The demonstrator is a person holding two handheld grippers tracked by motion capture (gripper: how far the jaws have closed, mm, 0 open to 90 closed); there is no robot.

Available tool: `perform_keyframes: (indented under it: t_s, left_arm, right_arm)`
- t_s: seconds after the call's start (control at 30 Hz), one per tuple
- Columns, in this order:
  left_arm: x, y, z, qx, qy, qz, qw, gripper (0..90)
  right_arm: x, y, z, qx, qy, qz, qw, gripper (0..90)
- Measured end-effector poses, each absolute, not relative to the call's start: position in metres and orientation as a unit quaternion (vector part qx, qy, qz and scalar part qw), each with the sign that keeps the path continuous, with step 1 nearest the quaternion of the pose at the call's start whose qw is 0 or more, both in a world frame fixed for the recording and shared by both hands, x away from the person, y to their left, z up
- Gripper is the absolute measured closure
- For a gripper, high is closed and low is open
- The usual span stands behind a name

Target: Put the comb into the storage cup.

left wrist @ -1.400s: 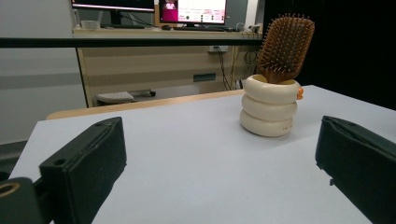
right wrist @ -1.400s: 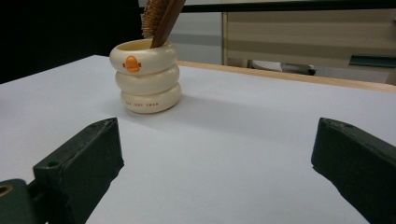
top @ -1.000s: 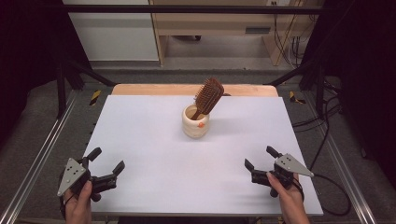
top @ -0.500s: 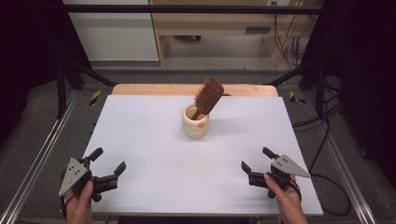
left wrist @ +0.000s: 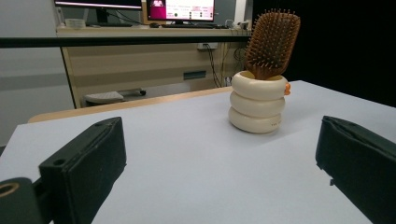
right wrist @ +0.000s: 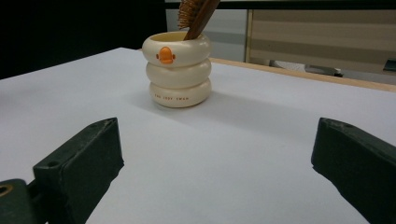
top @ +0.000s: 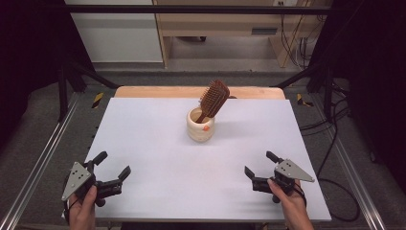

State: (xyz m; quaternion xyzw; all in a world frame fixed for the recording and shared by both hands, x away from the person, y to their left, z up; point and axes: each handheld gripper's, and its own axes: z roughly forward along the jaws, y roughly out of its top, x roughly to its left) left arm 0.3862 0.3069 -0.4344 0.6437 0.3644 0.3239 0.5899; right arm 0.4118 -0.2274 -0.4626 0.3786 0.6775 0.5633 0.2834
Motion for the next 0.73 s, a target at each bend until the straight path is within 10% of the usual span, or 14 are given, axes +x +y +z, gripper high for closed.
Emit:
perform_keyframes:
  t_s: [0.73]
  left_arm:
    - [0.398, 0.306, -0.439, 0.64, 0.375, 0.313, 0.593, 2.3]
  right_arm:
    - [0.428, -0.216, -0.463, 0.385, 0.669, 0.566, 0.289, 3.6]
